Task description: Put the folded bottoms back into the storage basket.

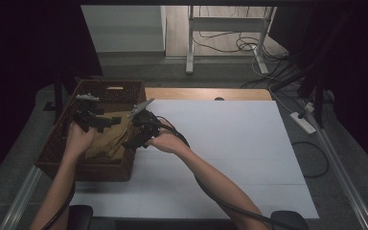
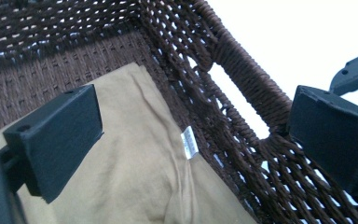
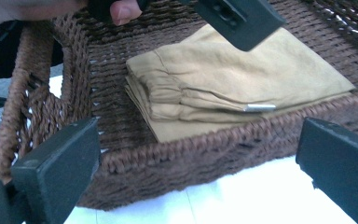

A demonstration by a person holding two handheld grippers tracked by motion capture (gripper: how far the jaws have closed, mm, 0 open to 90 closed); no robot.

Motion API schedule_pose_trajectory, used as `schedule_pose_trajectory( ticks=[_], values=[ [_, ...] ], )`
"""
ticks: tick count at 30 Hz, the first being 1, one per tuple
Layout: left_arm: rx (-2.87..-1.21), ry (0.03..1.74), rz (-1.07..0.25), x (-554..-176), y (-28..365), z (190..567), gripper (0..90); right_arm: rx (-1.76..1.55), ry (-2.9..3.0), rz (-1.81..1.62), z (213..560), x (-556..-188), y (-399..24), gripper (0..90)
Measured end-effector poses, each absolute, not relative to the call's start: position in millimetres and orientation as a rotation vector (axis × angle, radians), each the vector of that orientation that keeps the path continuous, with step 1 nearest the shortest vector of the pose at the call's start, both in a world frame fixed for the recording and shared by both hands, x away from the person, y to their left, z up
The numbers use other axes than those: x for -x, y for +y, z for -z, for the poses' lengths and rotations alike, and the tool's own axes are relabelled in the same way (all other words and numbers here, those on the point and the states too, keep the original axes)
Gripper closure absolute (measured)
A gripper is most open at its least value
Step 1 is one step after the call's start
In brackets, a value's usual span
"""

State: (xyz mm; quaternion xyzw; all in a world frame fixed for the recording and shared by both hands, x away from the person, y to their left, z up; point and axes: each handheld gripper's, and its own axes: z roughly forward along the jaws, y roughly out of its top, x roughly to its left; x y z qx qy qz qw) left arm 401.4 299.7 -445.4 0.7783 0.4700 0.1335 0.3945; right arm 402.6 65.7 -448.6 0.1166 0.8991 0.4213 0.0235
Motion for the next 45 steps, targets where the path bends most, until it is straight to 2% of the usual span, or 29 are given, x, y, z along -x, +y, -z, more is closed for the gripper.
schedule_pose_trajectory(
  ticks=[5,19,34,45],
  values=[
    [-1.985,1.173,-0.325,-397,295,447,2.1,-0.362,2.754,-1.302,448,-401,56,0.0],
    [-2.022,1.14,-0.389,-385,289,449,1.3,-0.358,2.717,-1.337,453,-396,31,0.0],
    [-1.989,1.141,-0.317,-375,292,447,0.5,-0.402,2.698,-1.362,459,-391,0,0.1],
    [-1.979,1.133,-0.324,-361,287,436,0.0,-0.46,2.672,-1.373,460,-391,-23,0.1]
  ],
)
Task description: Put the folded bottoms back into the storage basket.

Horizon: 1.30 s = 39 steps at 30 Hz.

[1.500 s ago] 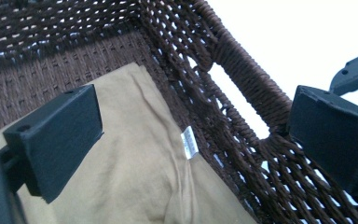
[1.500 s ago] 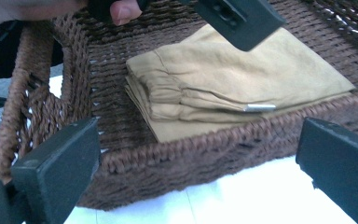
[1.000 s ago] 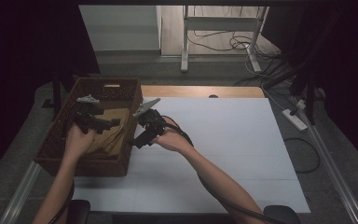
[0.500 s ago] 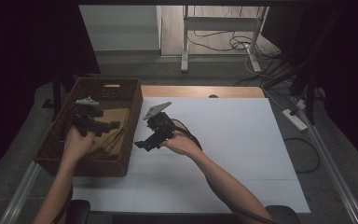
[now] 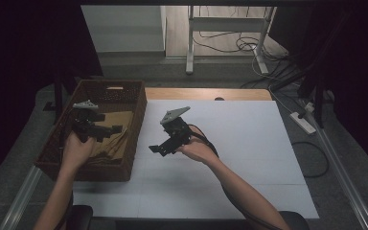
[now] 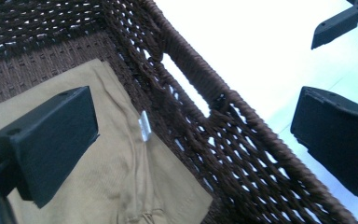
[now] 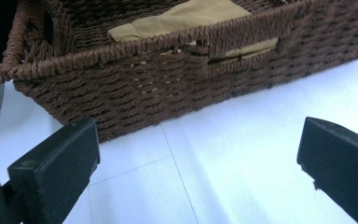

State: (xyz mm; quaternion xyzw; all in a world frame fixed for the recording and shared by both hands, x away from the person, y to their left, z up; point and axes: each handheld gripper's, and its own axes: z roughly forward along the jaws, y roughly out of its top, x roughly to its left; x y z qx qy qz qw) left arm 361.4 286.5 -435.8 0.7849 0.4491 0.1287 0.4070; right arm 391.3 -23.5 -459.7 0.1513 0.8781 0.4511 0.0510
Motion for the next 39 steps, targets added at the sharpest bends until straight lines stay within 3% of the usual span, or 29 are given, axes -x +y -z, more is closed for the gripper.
schedule_pose_trajectory(
  ticks=[39],
  values=[
    [-1.973,1.115,-0.362,-284,262,438,0.1,-0.618,2.71,-1.288,466,-372,-89,0.0]
  ],
)
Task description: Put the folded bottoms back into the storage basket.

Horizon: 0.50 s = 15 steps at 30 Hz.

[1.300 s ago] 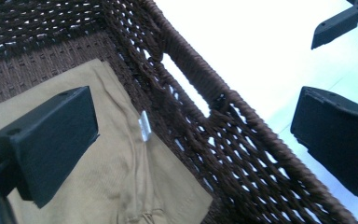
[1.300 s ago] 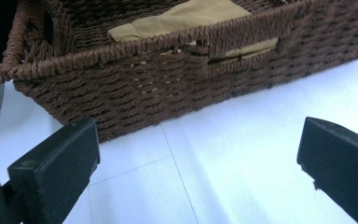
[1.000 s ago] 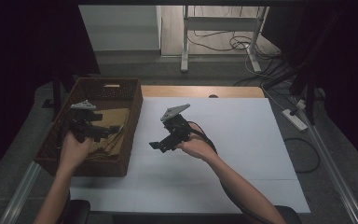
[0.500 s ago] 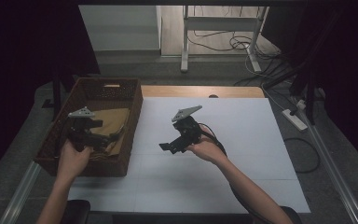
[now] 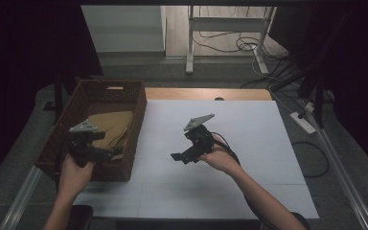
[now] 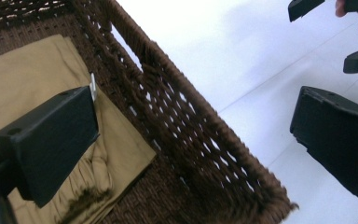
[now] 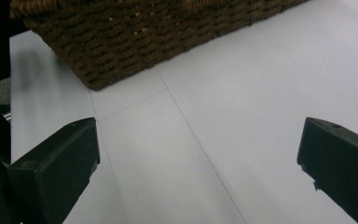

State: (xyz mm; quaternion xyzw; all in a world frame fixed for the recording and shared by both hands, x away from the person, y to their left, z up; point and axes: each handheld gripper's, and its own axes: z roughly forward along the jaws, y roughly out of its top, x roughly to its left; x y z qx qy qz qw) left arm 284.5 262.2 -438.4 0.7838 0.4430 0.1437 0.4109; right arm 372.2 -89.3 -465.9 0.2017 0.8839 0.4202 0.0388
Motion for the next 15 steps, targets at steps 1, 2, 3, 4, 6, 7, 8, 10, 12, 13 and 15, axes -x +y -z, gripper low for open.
schedule_pose_trajectory(
  ticks=[1,2,3,4,6,7,8,10,12,13,15],
  values=[
    [-1.973,1.117,-0.362,-282,262,439,0.1,-0.622,2.71,-1.284,467,-371,-91,0.0],
    [-1.97,1.12,-0.359,-280,263,440,0.0,-0.626,2.714,-1.281,468,-371,-93,0.0],
    [-1.967,1.122,-0.357,-278,263,441,0.0,-0.634,2.718,-1.281,469,-370,-94,0.0],
    [-1.964,1.124,-0.353,-276,264,442,0.0,-0.639,2.717,-1.282,470,-370,-96,0.0],
    [-1.959,1.127,-0.352,-271,265,443,0.0,-0.647,2.72,-1.271,472,-368,-99,0.0],
    [-1.957,1.129,-0.349,-269,266,443,0.0,-0.65,2.72,-1.274,473,-368,-100,0.0],
    [-1.953,1.131,-0.347,-266,266,444,0.0,-0.654,2.721,-1.274,474,-367,-101,0.0],
    [-1.949,1.134,-0.352,-261,268,445,0.0,-0.661,2.721,-1.273,475,-365,-103,0.0],
    [-1.945,1.137,-0.354,-257,269,445,0.0,-0.673,2.721,-1.27,476,-364,-105,0.0],
    [-1.944,1.138,-0.357,-255,269,445,0.0,-0.673,2.718,-1.265,476,-363,-106,0.0],
    [-1.942,1.139,-0.363,-251,270,445,0.1,-0.68,2.717,-1.267,477,-362,-109,0.0]
  ],
)
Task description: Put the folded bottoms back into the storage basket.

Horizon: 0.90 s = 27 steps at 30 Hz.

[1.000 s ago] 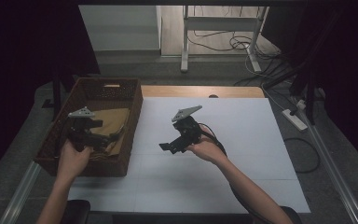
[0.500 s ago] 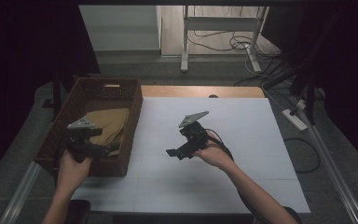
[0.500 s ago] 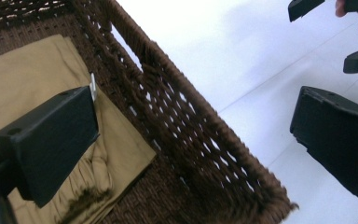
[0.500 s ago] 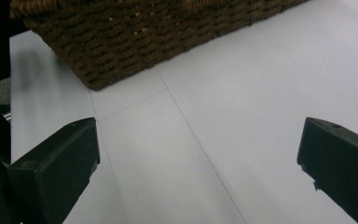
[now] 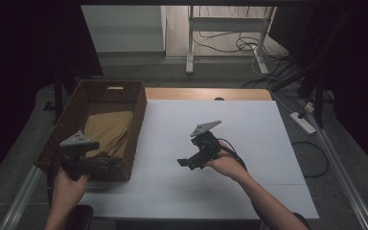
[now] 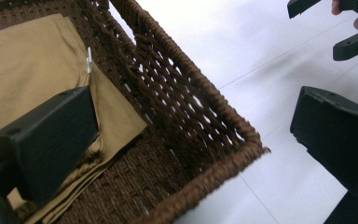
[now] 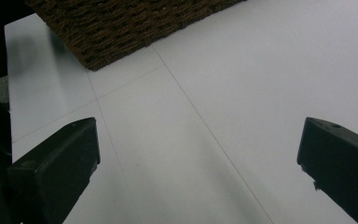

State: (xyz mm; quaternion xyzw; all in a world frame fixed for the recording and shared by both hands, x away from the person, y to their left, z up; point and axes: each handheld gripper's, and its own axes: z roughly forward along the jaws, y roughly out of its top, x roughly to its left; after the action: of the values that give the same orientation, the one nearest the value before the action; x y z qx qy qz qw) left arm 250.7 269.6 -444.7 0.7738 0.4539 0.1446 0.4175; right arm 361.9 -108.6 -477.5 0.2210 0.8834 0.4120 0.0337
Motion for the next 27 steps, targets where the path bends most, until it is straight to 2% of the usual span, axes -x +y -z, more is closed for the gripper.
schedule_pose_trajectory(
  ticks=[27],
  values=[
    [-1.889,1.164,-0.368,-196,287,464,0.9,-0.781,2.663,-1.226,490,-347,-155,0.1]
  ],
)
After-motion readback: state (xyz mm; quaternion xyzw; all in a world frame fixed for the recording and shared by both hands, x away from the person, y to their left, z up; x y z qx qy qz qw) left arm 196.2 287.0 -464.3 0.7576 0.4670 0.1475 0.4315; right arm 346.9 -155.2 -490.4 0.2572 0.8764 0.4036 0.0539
